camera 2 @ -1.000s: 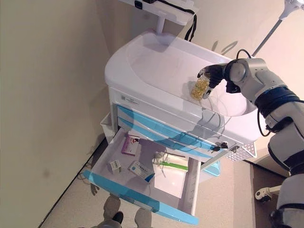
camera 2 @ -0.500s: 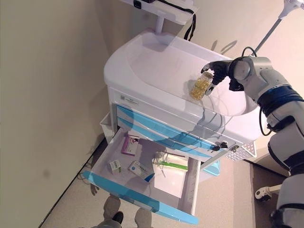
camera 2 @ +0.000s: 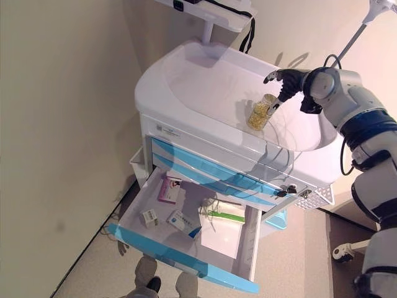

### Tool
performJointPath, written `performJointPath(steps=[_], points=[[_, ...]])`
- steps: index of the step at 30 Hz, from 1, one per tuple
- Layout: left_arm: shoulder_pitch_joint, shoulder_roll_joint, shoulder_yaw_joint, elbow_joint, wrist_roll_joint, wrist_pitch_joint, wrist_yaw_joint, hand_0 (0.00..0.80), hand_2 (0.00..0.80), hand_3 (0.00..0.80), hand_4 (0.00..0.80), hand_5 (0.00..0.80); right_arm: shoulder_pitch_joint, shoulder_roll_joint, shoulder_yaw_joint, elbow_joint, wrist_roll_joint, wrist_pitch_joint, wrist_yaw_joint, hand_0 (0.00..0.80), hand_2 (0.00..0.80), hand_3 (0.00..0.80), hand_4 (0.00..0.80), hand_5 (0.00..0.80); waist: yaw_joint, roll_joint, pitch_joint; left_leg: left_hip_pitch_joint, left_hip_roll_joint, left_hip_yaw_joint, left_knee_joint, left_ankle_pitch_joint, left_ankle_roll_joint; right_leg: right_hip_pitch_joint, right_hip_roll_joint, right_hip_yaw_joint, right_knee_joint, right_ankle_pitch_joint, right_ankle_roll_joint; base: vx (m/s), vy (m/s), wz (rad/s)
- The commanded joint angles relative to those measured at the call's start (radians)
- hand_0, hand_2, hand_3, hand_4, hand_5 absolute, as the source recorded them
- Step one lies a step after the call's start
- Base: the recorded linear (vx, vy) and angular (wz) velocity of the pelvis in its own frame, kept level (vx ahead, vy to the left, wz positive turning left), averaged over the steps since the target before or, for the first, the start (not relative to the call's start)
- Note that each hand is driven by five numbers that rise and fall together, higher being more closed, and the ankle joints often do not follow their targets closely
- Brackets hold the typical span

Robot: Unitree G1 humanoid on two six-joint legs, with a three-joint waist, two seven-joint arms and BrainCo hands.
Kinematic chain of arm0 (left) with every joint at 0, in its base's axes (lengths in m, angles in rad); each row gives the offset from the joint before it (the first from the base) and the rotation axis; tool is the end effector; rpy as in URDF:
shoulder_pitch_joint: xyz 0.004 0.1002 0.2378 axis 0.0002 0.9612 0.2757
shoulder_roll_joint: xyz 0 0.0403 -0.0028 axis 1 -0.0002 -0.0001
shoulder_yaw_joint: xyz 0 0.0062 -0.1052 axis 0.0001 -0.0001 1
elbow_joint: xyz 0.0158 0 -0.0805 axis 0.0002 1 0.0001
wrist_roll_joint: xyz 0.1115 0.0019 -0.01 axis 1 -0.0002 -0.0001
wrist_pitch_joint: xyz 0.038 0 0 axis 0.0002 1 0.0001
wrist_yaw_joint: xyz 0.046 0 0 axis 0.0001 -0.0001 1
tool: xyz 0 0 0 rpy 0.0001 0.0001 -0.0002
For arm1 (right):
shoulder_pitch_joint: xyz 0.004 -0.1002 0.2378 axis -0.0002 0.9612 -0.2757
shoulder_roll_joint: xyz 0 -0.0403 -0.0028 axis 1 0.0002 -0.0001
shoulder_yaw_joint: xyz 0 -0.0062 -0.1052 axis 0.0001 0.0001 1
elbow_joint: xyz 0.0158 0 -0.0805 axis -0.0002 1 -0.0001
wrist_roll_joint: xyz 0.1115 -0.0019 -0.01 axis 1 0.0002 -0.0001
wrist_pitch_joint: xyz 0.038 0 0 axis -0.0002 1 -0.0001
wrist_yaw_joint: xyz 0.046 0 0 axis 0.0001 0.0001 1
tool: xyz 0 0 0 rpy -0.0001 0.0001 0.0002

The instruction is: Open the drawer and pick up the medicine

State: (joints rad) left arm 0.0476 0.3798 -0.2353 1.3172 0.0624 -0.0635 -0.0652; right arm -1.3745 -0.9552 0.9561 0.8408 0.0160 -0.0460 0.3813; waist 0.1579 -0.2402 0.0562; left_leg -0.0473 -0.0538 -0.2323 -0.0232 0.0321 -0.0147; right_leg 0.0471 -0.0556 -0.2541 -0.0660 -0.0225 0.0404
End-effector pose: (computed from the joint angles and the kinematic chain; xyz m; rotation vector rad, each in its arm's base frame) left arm 0.0422 0.2756 -0.1190 0.4764 1.3460 -0.0621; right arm 0.3570 -0.2548 0.2966 -1.3813 0.0432 0.2248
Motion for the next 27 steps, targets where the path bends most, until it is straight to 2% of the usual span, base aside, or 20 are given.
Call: performJointPath(steps=[1, 10, 18, 19, 20, 21, 22, 23, 24, 25, 26, 27], points=[[0.007, -0.014, -0.001, 0.047, 0.012, -0.015, -0.002, 0.0, 0.0, 0.0, 0.0, 0.0, -0.104, -0.06, -0.01, 0.023, 0.048, -0.017, -0.045, 0.0, 0.0, 0.0, 0.0, 0.0, 0.0, -0.023, -0.002, 0.011, -0.015, 0.041, 0.034, -0.048, -0.006, -0.051, -0.019, 0.02, 0.107, 0.033, 0.057, 0.0, 0.0, 0.0], [0.008, -0.013, -0.004, 0.046, 0.022, -0.02, -0.01, 0.0, 0.0, 0.0, 0.0, 0.0, -0.077, -0.127, 0.001, 0.064, 0.033, -0.02, -0.032, 0.0, 0.0, 0.0, 0.0, 0.0, -0.02, -0.013, -0.015, 0.025, -0.013, 0.055, 0.03, -0.052, -0.006, -0.048, -0.021, 0.038, 0.107, 0.036, 0.059, -0.015, 0.003, -0.05], [0.019, -0.019, -0.001, 0.043, 0.028, -0.025, -0.016, 0.0, 0.0, 0.0, 0.0, 0.0, 0.032, -0.207, -0.107, 0.111, 0.095, -0.027, -0.052, 0.0, 0.0, 0.0, 0.0, 0.0, -0.05, 0.003, -0.03, 0.037, -0.012, 0.079, 0.03, -0.057, -0.003, -0.045, -0.022, 0.062, 0.105, 0.039, 0.062, -0.028, 0.011, -0.08], [0.019, -0.031, 0.006, 0.037, 0.028, -0.027, -0.014, 0.0, 0.0, 0.0, 0.0, 0.0, 0.083, -0.231, -0.17, 0.062, 0.104, -0.038, -0.088, 0.0, 0.0, 0.0, 0.0, 0.0, -0.069, 0.016, -0.032, 0.042, -0.01, 0.093, 0.029, -0.06, 0.001, -0.048, -0.021, 0.078, 0.105, 0.043, 0.064, -0.042, 0.028, -0.21], [0.02, -0.028, 0.005, 0.037, 0.028, -0.027, -0.014, 0.0, 0.0, 0.0, 0.0, 0.0, 0.091, -0.232, -0.178, 0.059, 0.103, -0.037, -0.089, 0.0, 0.0, 0.0, 0.0, 0.0, -0.067, 0.014, -0.032, 0.042, -0.009, 0.094, 0.029, -0.06, 0.001, -0.048, -0.021, 0.079, 0.105, 0.043, 0.064, -0.047, 0.041, -0.25], [0.02, -0.047, 0.019, 0.025, 0.028, -0.029, -0.009, 0.0, 0.0, 0.0, 0.0, 0.0, 0.221, -0.259, -0.313, -0.047, 0.139, -0.058, -0.145, 0.0, 0.0, 0.0, 0.0, 0.0, -0.087, 0.032, -0.032, 0.046, -0.008, 0.108, 0.028, -0.061, 0.004, -0.05, -0.019, 0.092, 0.105, 0.044, 0.065, -0.018, 0.019, -0.22], [0.02, -0.041, 0.016, 0.025, 0.029, -0.029, -0.009, 0.0, 0.0, 0.0, 0.0, 0.0, 0.24, -0.261, -0.331, -0.053, 0.137, -0.057, -0.146, 0.0, 0.0, 0.0, 0.0, 0.0, -0.084, 0.027, -0.032, 0.047, -0.008, 0.108, 0.028, -0.062, 0.004, -0.049, -0.019, 0.092, 0.105, 0.044, 0.065, -0.034, 0.03, -0.32], [0.02, -0.048, 0.021, 0.019, 0.034, -0.033, -0.003, 0.0, 0.0, 0.0, 0.0, 0.0, 0.375, -0.251, -0.481, -0.103, 0.159, -0.074, -0.205, 0.0, 0.0, 0.0, 0.0, 0.0, -0.09, 0.036, -0.031, 0.05, -0.007, 0.115, 0.026, -0.063, 0.007, -0.049, -0.019, 0.096, 0.105, 0.044, 0.067, -0.028, 0.026, -0.24], [0.021, -0.065, 0.035, 0.011, 0.041, -0.04, 0.006, 0.0, 0.0, 0.0, 0.0, 0.0, 0.471, -0.231, -0.582, -0.162, 0.186, -0.1, -0.239, 0.0, 0.0, 0.0, 0.0, 0.0, -0.105, 0.056, -0.029, 0.05, -0.007, 0.12, 0.026, -0.064, 0.01, -0.05, -0.019, 0.102, 0.106, 0.044, 0.069, -0.047, 0.042, -0.17], [0.021, -0.067, 0.035, -0.005, 0.056, -0.054, 0.024, 0.0, 0.0, 0.0, 0.0, 0.0, 0.662, -0.162, -0.785, -0.215, 0.248, -0.141, -0.313, 0.0, 0.0, 0.0, 0.0, 0.0, -0.111, 0.072, -0.028, 0.055, -0.008, 0.125, 0.024, -0.067, 0.016, -0.049, -0.019, 0.108, 0.104, 0.043, 0.07, -0.048, 0.034, -0.11], [0.021, -0.064, 0.032, -0.012, 0.06, -0.057, 0.029, 0.0, 0.0, 0.0, 0.0, 0.0, 0.733, -0.128, -0.848, -0.24, 0.256, -0.157, -0.338, 0.0, 0.0, 0.0, 0.0, 0.0, -0.108, 0.074, -0.026, 0.057, -0.008, 0.126, 0.023, -0.068, 0.018, -0.048, -0.019, 0.11, 0.104, 0.043, 0.071, -0.035, 0.019, -0.14], [0.021, -0.06, 0.029, -0.012, 0.06, -0.057, 0.029, 0.0, 0.0, 0.0, 0.0, 0.0, 0.746, -0.126, -0.859, -0.246, 0.254, -0.156, -0.338, 0.0, 0.0, 0.0, 0.0, 0.0, -0.104, 0.072, -0.026, 0.058, -0.008, 0.126, 0.023, -0.068, 0.018, -0.047, -0.019, 0.11, 0.104, 0.043, 0.071, -0.027, 0.015, -0.16]])
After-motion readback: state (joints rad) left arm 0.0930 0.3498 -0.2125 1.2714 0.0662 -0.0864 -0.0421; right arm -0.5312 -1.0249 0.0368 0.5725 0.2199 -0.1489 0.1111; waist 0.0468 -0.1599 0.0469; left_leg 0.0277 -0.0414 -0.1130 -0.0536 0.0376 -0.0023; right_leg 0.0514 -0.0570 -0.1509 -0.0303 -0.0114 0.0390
